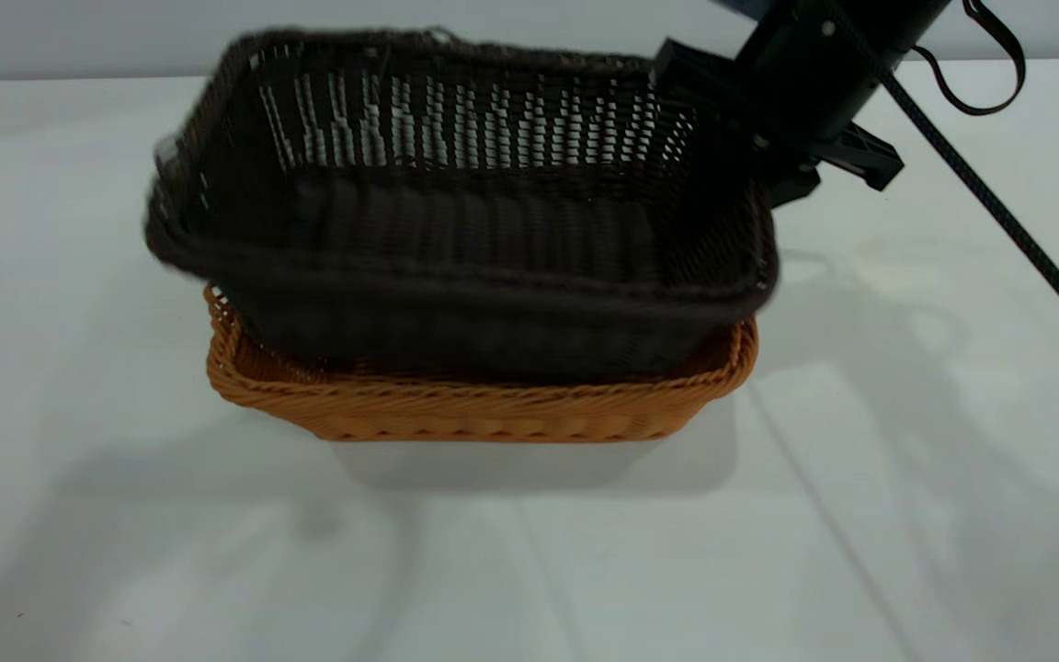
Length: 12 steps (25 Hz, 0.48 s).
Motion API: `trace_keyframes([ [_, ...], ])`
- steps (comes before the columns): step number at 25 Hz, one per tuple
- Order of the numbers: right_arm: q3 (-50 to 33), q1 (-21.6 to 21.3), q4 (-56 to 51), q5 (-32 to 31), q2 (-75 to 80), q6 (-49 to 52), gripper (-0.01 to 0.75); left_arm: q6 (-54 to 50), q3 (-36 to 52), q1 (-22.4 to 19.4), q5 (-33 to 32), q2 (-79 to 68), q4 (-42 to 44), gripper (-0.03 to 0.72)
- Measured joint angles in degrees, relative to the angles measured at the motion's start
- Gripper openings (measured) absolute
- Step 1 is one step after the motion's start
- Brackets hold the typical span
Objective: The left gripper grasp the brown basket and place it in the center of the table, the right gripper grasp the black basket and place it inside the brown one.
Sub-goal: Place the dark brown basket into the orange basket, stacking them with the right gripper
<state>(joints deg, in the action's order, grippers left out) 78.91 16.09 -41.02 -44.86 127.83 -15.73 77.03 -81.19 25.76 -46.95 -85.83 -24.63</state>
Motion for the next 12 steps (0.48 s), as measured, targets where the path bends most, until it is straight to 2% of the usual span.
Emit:
trace_keyframes([
  [5,0.1,0.0,2.2,0.3,1.1,0.5,0.087,0.0,0.0,0.0,-0.1,0.0,0.0,0.377],
  [8,0.1,0.0,2.3,0.7,1.1,0.5,0.118,0.0,0.0,0.0,-0.2,0.0,0.0,0.377],
  [12,0.1,0.0,2.0,0.0,1.1,0.5,0.262,0.0,0.0,0.0,-0.2,0.0,0.0,0.377],
])
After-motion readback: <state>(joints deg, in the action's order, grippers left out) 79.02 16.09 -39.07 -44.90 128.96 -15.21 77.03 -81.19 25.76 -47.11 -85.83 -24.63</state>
